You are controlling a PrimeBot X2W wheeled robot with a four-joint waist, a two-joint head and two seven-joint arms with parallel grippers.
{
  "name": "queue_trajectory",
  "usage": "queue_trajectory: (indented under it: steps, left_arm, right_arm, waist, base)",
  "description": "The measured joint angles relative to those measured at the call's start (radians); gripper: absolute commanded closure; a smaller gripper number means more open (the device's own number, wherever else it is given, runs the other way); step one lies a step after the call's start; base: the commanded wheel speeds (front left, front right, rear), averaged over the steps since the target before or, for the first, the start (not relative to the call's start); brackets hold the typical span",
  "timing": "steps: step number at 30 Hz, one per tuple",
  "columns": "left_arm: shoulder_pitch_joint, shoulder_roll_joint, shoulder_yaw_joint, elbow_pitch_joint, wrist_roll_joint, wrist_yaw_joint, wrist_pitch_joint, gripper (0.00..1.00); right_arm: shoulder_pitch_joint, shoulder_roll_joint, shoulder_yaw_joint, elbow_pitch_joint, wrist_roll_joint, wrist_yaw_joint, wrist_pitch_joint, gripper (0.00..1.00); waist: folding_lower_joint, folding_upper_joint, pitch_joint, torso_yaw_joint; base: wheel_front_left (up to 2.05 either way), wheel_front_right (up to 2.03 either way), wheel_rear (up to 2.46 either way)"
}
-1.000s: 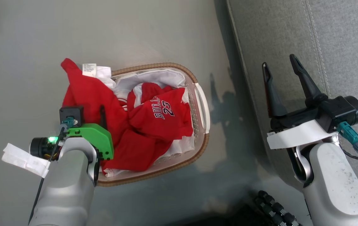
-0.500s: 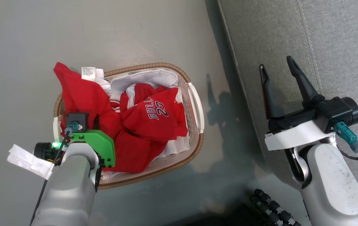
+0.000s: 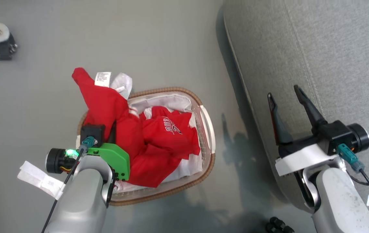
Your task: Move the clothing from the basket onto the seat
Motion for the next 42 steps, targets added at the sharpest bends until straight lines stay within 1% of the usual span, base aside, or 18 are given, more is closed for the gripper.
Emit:
queue_trajectory:
  steps: [10,15,21,26,34,39,42]
  left_arm:
    - [0.03,0.001,-0.03,-0.165,0.027,-0.043,0.0,1.0]
    - [0.026,0.0,-0.065,-0.23,0.041,-0.059,0.0,1.0]
    - [-0.038,-0.003,-0.116,-0.284,0.05,-0.068,0.0,1.0]
    - [-0.136,-0.003,-0.16,-0.292,0.056,-0.07,0.003,1.0]
    - [-0.298,0.0,-0.227,-0.316,0.031,-0.075,0.071,1.0]
    - [-0.377,-0.001,-0.294,-0.314,0.016,-0.076,0.117,1.0]
    - [-0.408,-0.002,-0.323,-0.314,-0.014,-0.077,0.144,1.0]
  right_arm:
    - [0.097,0.0,-0.019,0.016,-0.037,0.0,0.0,0.0]
    - [0.146,0.0,-0.02,0.026,-0.045,0.0,0.0,0.0]
    - [0.199,0.0,-0.015,0.029,-0.044,0.0,0.0,0.0]
    - [0.211,0.0,0.007,0.031,-0.042,0.0,0.0,0.0]
    - [0.198,0.0,0.061,0.028,-0.039,0.0,0.0,0.0]
    - [0.132,0.0,0.115,0.025,-0.017,0.0,0.0,0.0]
    - [0.079,0.0,0.159,0.026,0.011,0.0,0.0,0.0]
  waist:
    - [-0.0001,0.0,-0.186,0.039]
    - [-0.0001,0.0,-0.287,0.059]
    - [-0.0001,0.0,-0.398,0.082]
    - [-0.0001,0.0,-0.477,0.096]
    - [-0.0001,0.0,-0.55,0.1]
    - [-0.0001,0.0,-0.559,0.101]
    - [-0.0002,0.0,-0.56,0.109]
  base:
    - [0.0,0.0,0.0]
    - [0.0,0.0,0.0]
    - [0.0,0.0,0.0]
    - [0.0,0.0,0.0]
    - [0.0,0.0,0.0]
    - [0.0,0.0,0.0]
    - [0.0,0.0,0.0]
